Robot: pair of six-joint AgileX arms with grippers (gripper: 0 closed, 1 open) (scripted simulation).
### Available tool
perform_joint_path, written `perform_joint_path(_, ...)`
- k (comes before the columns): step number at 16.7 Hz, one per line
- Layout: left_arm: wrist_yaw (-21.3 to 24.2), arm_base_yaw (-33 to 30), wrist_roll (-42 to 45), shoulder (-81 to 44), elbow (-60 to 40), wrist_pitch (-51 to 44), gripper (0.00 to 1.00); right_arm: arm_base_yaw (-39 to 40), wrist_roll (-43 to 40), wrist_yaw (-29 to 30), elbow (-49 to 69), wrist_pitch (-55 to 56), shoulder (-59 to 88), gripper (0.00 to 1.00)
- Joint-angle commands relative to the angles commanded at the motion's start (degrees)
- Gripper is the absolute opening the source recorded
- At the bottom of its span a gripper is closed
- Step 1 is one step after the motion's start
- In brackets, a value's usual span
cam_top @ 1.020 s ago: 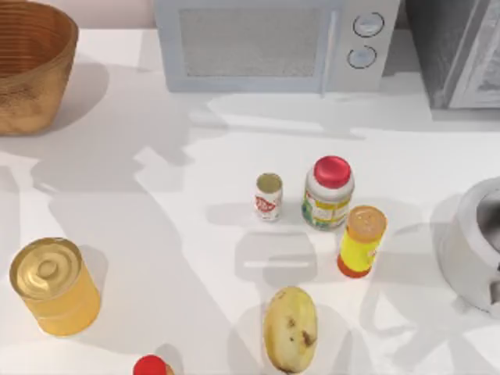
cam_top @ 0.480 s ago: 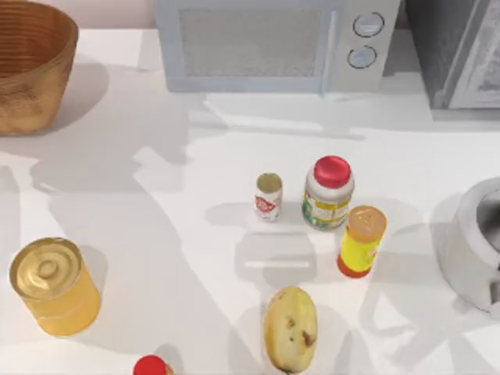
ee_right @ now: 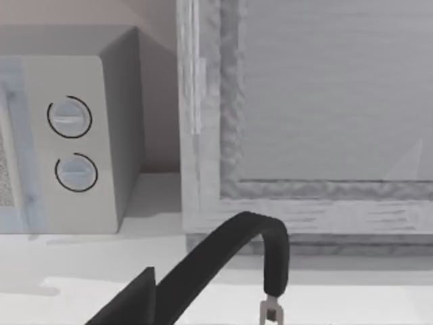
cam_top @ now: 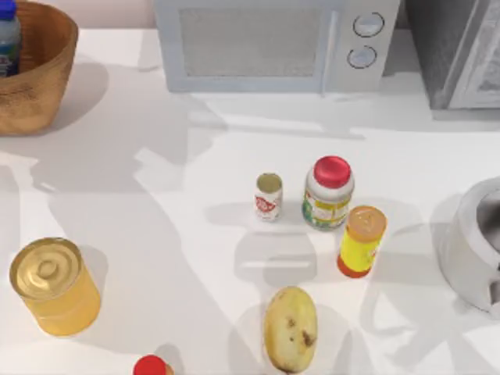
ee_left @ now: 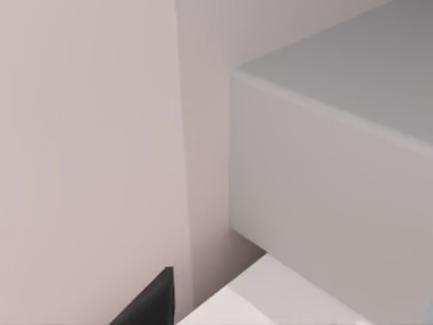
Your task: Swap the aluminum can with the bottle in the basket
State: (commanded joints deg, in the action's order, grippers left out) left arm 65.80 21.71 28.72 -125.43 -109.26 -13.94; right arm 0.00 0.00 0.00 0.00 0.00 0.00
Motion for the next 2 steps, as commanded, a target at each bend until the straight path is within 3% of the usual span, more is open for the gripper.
perform_joint_path(2,0.00,0.00,0.00,0.00,0.00,0.00,1.00,0.00,0.00,0.00,0.00,0.00,0.00,1.00)
